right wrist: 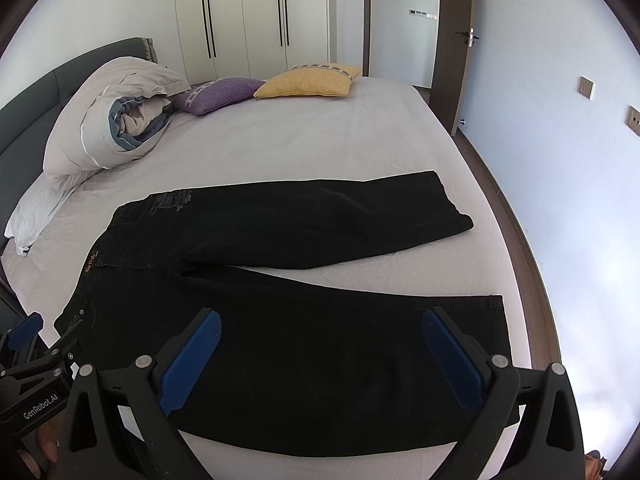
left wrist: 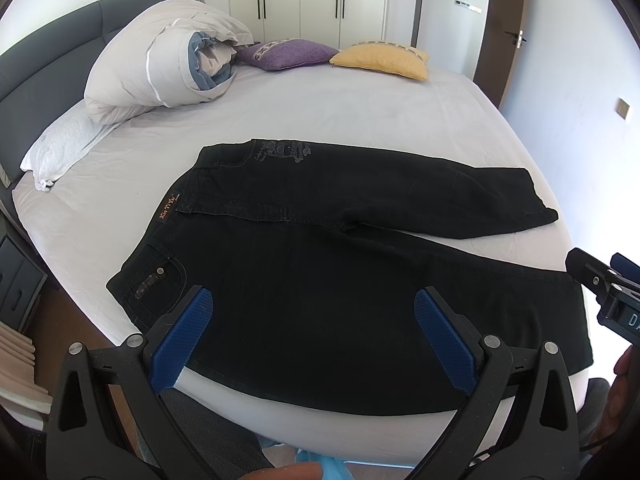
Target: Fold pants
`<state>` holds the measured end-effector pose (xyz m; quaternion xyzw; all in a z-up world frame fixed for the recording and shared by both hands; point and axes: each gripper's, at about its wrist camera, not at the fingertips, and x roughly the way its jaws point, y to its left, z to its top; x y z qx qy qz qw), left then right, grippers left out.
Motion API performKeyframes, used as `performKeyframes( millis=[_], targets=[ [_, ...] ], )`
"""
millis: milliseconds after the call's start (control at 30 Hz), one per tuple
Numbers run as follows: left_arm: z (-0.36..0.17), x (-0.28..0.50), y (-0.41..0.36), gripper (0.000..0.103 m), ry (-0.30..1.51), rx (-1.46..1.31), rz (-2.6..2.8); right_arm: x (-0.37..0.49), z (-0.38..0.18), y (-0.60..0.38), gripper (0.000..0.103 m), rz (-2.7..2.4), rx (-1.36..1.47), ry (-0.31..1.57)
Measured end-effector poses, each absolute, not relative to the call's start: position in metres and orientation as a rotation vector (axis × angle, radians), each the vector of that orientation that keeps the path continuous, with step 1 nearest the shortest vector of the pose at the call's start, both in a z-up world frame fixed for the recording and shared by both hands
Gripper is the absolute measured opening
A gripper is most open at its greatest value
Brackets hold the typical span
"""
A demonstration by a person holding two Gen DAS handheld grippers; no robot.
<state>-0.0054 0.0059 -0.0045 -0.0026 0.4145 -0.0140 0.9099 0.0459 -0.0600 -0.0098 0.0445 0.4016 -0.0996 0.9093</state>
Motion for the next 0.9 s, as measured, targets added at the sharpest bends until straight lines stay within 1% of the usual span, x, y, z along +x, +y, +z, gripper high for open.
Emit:
performKeyframes(
  millis=[900],
  targets=[
    [-0.0060, -0.0059, 0.0069, 0.103, 0.857, -0.004, -0.027, 0.0489, -0.0126, -0.0548, 0.103, -0.196, 0.074, 0.838]
  ],
)
